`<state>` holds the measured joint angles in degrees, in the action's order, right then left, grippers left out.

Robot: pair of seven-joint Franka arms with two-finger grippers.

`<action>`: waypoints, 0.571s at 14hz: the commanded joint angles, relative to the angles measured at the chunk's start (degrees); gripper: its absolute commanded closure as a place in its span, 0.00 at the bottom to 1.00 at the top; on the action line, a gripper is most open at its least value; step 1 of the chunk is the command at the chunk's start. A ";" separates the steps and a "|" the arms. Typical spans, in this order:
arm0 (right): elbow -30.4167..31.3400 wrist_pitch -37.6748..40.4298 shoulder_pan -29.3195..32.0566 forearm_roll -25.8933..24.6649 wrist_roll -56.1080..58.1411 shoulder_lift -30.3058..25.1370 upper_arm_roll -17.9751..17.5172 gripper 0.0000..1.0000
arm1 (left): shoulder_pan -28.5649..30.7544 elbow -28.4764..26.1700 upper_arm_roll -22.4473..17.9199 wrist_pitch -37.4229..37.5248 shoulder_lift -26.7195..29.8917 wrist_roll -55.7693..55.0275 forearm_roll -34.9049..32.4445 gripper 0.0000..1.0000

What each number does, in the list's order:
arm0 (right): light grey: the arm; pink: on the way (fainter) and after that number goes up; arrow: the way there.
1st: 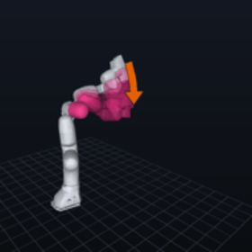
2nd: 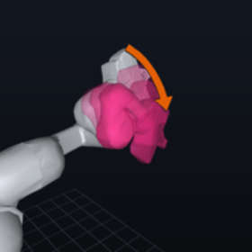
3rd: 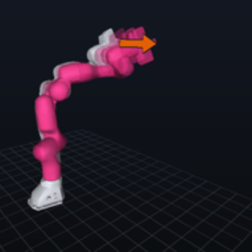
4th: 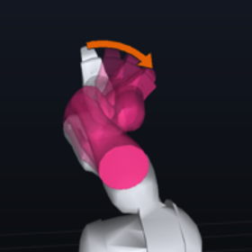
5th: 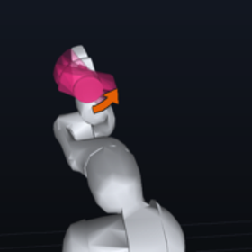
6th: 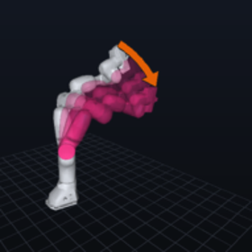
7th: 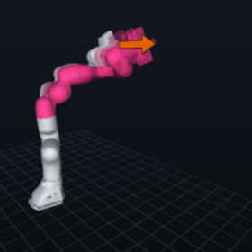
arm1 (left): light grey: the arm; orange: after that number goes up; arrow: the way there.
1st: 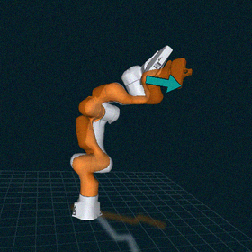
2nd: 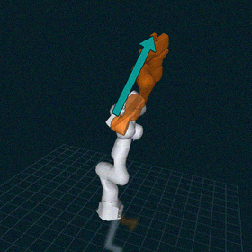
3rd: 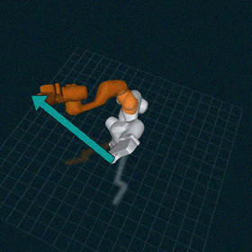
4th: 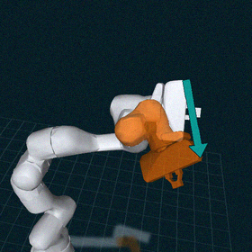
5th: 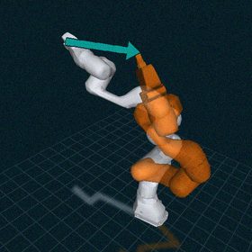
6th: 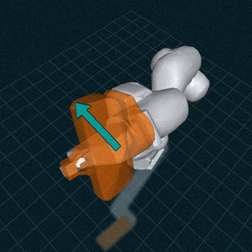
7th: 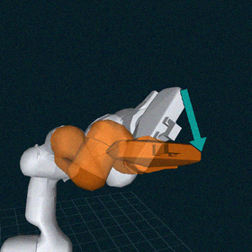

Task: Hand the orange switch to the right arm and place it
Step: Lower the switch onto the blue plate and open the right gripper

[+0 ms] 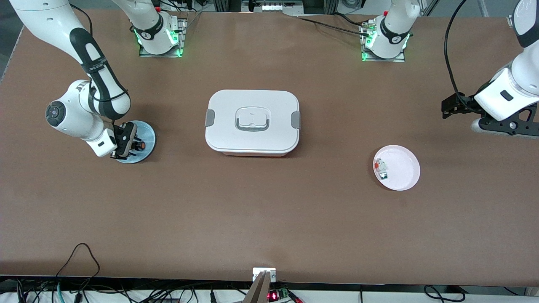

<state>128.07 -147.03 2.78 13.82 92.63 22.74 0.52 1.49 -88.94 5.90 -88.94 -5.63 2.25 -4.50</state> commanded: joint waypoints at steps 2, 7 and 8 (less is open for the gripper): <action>-1.50 3.06 -0.32 -0.20 -0.52 -2.17 -0.08 0.00 | -0.09 -0.62 -0.37 0.08 0.71 -1.37 0.73 0.00; -9.66 19.30 -0.94 -0.46 -14.99 -4.37 0.01 0.00 | -0.26 -0.45 -0.28 0.87 0.79 -1.37 0.73 0.00; -11.16 21.07 -1.37 -0.55 -18.68 -4.81 0.01 0.00 | -0.26 -0.45 -0.28 0.87 0.71 -1.37 0.73 0.00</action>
<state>120.04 -130.67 2.16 13.84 80.96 18.80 0.48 1.46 -88.94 5.85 -88.71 -5.63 1.38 -4.50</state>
